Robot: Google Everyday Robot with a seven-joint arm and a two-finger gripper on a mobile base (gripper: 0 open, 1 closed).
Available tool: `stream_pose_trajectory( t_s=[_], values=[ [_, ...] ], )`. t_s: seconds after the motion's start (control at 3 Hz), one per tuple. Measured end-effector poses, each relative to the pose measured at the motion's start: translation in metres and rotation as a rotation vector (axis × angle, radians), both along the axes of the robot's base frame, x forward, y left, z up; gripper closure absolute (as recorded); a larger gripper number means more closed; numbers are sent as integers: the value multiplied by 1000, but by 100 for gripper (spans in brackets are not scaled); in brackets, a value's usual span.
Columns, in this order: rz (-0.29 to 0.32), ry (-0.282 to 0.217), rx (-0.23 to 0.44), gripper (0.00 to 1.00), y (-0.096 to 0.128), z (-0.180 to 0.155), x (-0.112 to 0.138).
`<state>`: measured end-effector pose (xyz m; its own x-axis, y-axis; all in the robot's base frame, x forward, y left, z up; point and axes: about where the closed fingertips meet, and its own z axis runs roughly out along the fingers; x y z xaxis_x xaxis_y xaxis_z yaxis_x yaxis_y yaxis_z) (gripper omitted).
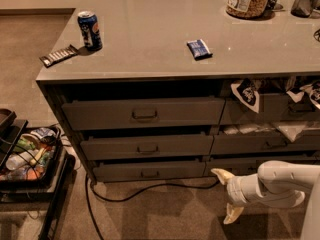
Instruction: Open bottom drawer
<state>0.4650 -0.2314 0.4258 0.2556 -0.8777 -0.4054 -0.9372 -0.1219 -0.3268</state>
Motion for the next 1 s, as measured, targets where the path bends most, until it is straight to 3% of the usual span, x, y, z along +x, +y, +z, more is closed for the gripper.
stream_pose_trajectory(
  t_s=[0.33, 0.67, 1.0],
  values=[
    [0, 0, 0, 0, 0, 0, 0],
    [1, -15, 53, 0, 9, -7, 10],
    [-48, -105, 143, 0, 20, -14, 42]
  ],
)
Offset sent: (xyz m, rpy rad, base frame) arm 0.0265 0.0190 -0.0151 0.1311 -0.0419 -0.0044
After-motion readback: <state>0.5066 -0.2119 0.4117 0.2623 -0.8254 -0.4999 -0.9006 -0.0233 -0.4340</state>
